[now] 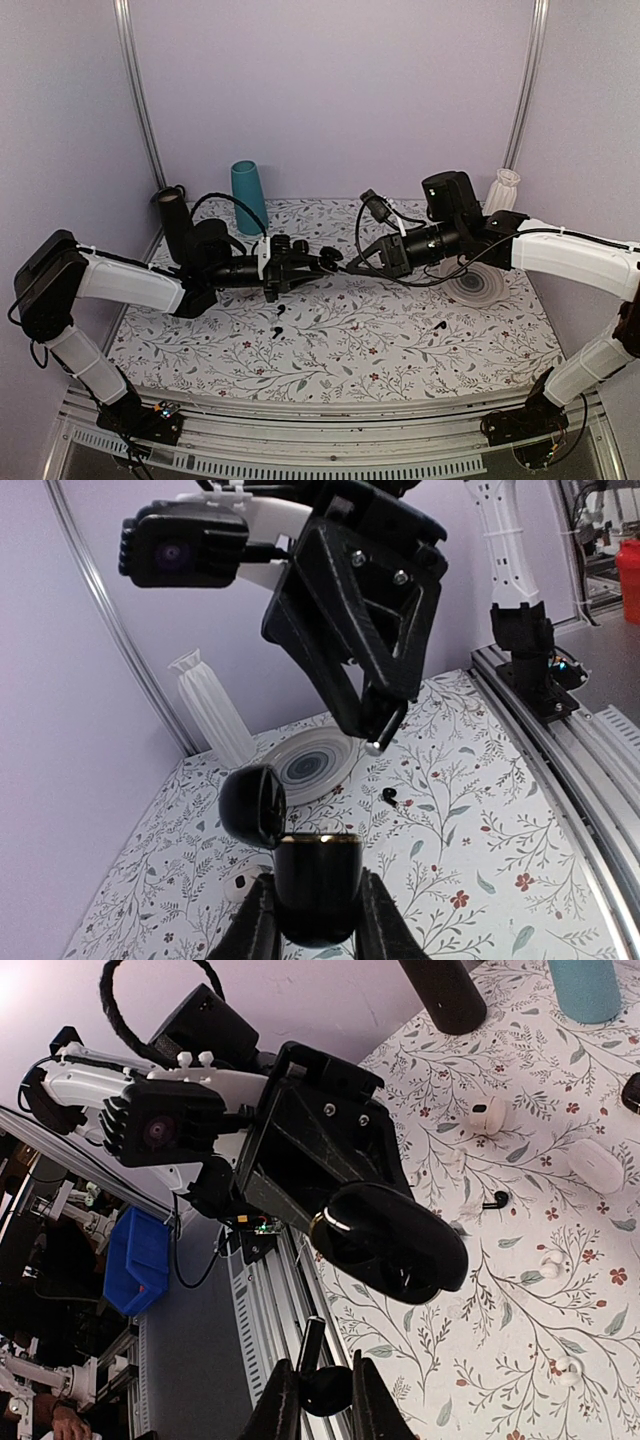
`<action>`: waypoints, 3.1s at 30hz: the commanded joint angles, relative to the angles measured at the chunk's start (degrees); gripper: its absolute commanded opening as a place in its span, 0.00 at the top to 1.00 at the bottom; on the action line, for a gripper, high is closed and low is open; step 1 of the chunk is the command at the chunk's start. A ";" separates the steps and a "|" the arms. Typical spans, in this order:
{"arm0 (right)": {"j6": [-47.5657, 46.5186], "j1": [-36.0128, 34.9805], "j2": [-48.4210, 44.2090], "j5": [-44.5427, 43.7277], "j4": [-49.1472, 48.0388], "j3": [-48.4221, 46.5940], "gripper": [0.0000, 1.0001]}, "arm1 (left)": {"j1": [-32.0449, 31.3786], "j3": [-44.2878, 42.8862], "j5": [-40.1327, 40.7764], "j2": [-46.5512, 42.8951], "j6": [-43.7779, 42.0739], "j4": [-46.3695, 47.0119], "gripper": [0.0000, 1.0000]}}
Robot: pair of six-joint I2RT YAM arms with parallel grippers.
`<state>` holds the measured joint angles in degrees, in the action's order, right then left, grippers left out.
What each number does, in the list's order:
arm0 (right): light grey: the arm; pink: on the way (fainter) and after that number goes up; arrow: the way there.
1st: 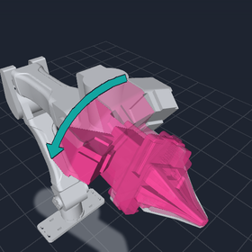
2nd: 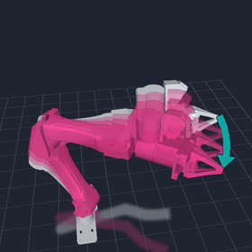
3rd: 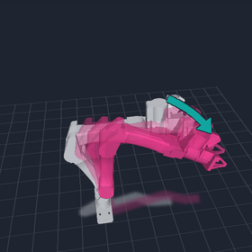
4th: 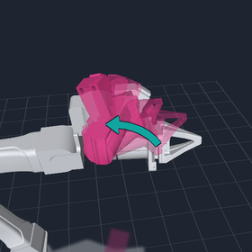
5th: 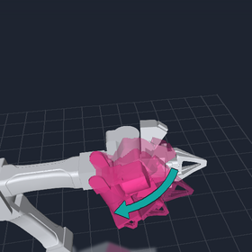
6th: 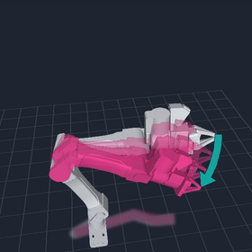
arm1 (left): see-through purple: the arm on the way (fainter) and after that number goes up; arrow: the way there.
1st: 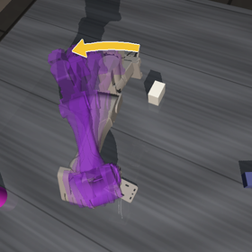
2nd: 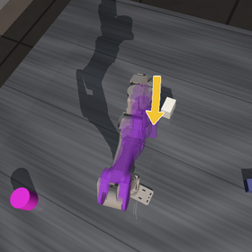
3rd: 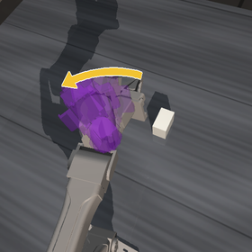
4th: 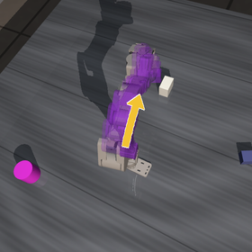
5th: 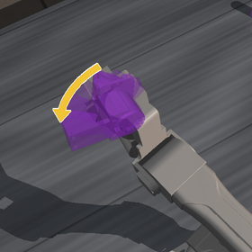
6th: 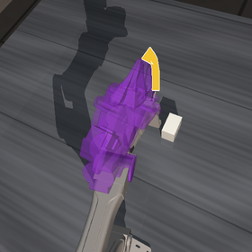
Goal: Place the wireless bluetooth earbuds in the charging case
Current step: Insert the right earbud into the left side groove of the charging case.
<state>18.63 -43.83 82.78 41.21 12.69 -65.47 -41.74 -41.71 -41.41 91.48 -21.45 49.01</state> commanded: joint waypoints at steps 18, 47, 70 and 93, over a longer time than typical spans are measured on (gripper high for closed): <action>0.97 0.14 2.72 0.80 1.41 -2.50 0.95 | -0.89 -0.30 -2.45 -1.33 0.00 1.26 1.00; 1.36 0.15 3.98 -0.37 3.82 -3.35 0.96 | -0.89 0.73 -2.76 -0.15 2.29 4.43 1.00; 1.71 0.09 4.93 2.56 6.29 -6.86 0.96 | -0.80 0.23 -3.06 2.27 4.26 7.00 1.00; 4.01 0.11 7.22 4.87 6.55 -9.17 0.96 | -1.63 -0.86 -3.24 2.91 1.37 3.26 1.00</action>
<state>21.78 -43.83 88.99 44.86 19.27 -72.84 -41.98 -41.52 -44.58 93.47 -18.02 53.98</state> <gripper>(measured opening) 0.139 0.214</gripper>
